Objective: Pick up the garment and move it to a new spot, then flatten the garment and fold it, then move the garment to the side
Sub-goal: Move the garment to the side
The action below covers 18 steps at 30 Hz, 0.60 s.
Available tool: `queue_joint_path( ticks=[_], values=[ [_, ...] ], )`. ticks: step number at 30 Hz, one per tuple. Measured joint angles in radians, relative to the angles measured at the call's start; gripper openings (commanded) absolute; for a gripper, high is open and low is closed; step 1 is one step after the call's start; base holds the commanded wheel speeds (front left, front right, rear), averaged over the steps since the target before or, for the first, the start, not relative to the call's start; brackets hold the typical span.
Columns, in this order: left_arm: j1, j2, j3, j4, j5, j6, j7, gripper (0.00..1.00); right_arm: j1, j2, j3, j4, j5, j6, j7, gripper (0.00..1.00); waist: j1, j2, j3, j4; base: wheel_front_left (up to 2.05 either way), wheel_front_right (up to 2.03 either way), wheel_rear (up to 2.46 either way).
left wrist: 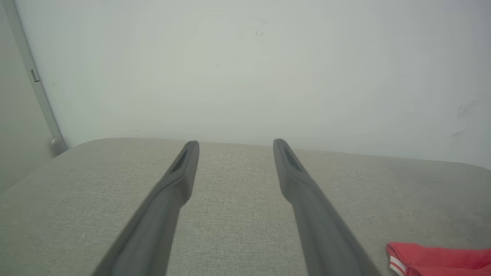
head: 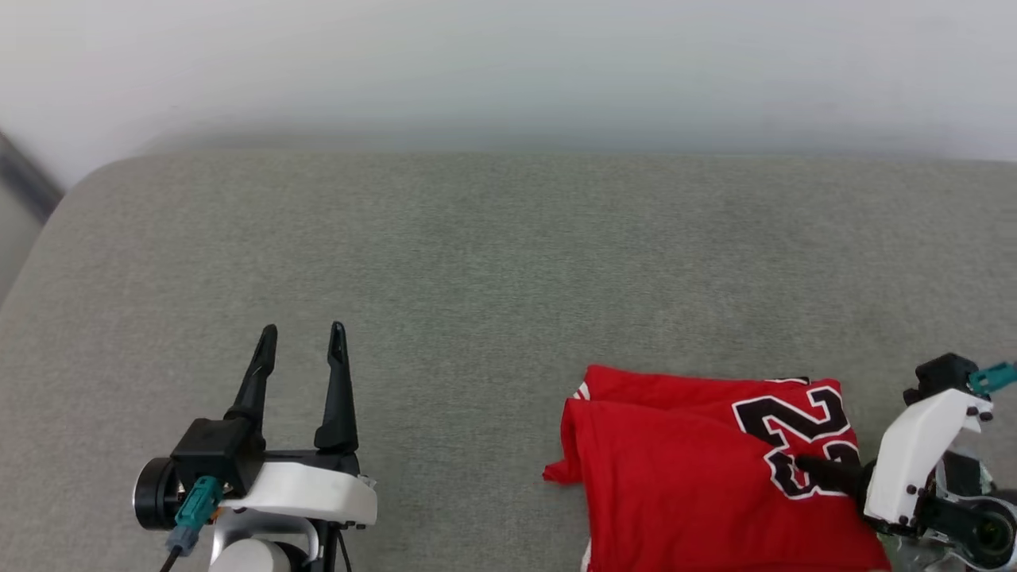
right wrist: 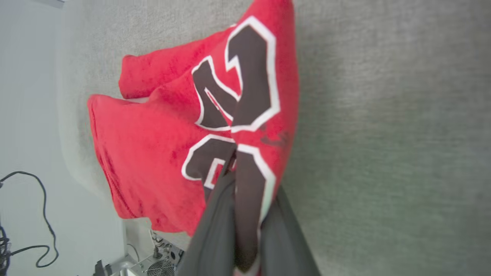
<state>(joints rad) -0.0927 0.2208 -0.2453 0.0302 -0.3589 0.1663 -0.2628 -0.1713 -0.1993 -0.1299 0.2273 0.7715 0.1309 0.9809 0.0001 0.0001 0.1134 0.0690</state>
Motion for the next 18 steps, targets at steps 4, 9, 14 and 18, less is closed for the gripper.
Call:
queue_joint_path(
  ticks=[4,9,14,18],
  values=[
    [0.017,-0.004,0.008,-0.028,0.006,0.001,0.000,1.00,-0.033,-0.067,0.074,-0.007,-0.061,0.000,-0.062,0.00,0.0000,0.0000,-0.001,-0.070,0.00,0.00,0.00],
    [0.026,-0.004,0.000,-0.063,0.030,0.001,0.000,1.00,-0.096,-0.145,0.125,0.025,-0.134,0.000,-0.133,0.00,0.0000,0.0000,0.005,-0.179,0.00,0.00,0.00],
    [-0.019,0.002,-0.016,-0.094,0.048,-0.007,0.007,1.00,-0.164,-0.177,0.153,0.076,-0.189,0.000,-0.208,0.00,0.0000,0.0000,0.034,-0.288,0.00,0.00,0.00],
    [-0.073,0.009,-0.032,-0.115,0.061,-0.017,0.024,1.00,-0.238,-0.186,0.137,0.133,-0.230,0.000,-0.286,0.00,0.0000,0.0000,0.092,-0.346,0.00,0.00,0.00]
  ],
)
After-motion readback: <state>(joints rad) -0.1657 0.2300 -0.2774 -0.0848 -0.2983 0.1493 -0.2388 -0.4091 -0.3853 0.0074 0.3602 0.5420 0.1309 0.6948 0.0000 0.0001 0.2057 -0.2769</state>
